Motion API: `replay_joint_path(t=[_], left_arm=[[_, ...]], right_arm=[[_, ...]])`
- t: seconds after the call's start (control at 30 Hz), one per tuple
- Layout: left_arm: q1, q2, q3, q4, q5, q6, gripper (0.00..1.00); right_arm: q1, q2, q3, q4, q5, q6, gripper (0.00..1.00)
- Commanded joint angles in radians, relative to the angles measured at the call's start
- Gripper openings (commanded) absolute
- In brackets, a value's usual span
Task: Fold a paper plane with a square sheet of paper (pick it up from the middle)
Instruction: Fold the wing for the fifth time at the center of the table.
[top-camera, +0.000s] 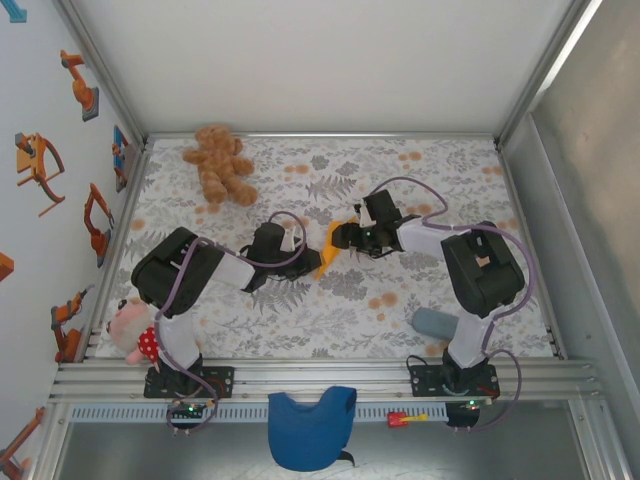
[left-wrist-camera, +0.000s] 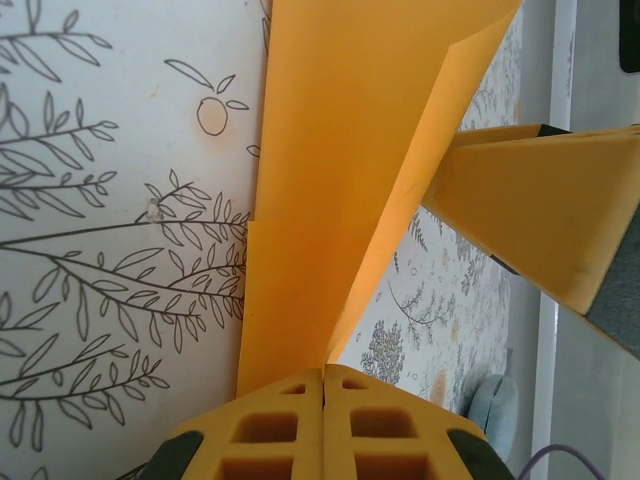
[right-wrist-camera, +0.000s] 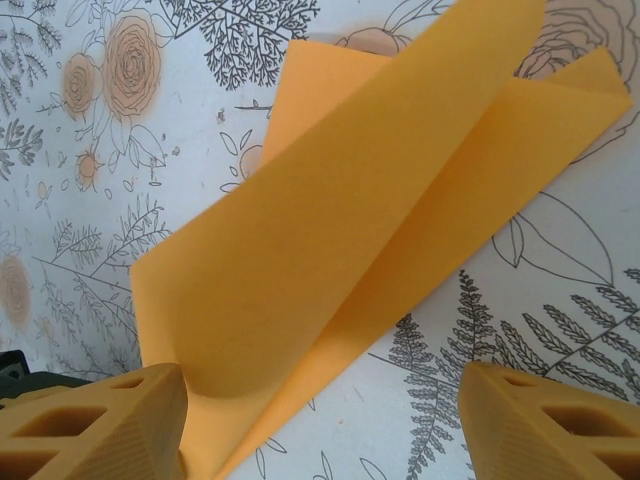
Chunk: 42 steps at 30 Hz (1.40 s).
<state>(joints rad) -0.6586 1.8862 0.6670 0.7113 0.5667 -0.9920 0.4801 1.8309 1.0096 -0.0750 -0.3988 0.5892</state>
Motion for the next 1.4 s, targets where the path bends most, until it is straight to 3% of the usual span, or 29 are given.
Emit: replay_joint_path(t=[0.0,0.47,0.97,1.37], left_arm=[[0.002,0.021,0.005,0.016,0.020,-0.027,0.02],[0.006,0.021,0.011,-0.006,0.023,-0.027,0.07],[0.004,-0.082,0.006,-0.160,-0.023,0.043,0.29],[-0.033,-0.134,0.008,-0.296,-0.077,0.125,0.31]], right_arm=[[0.008,0.029,0.032,-0.026,0.018,-0.014,0.73],[0.023,0.121,0.115,-0.186,0.142,0.004,0.67],[0.031,0.199,0.186,-0.302,0.192,0.018,0.65],[0.032,0.212,0.188,-0.307,0.190,0.027,0.63]])
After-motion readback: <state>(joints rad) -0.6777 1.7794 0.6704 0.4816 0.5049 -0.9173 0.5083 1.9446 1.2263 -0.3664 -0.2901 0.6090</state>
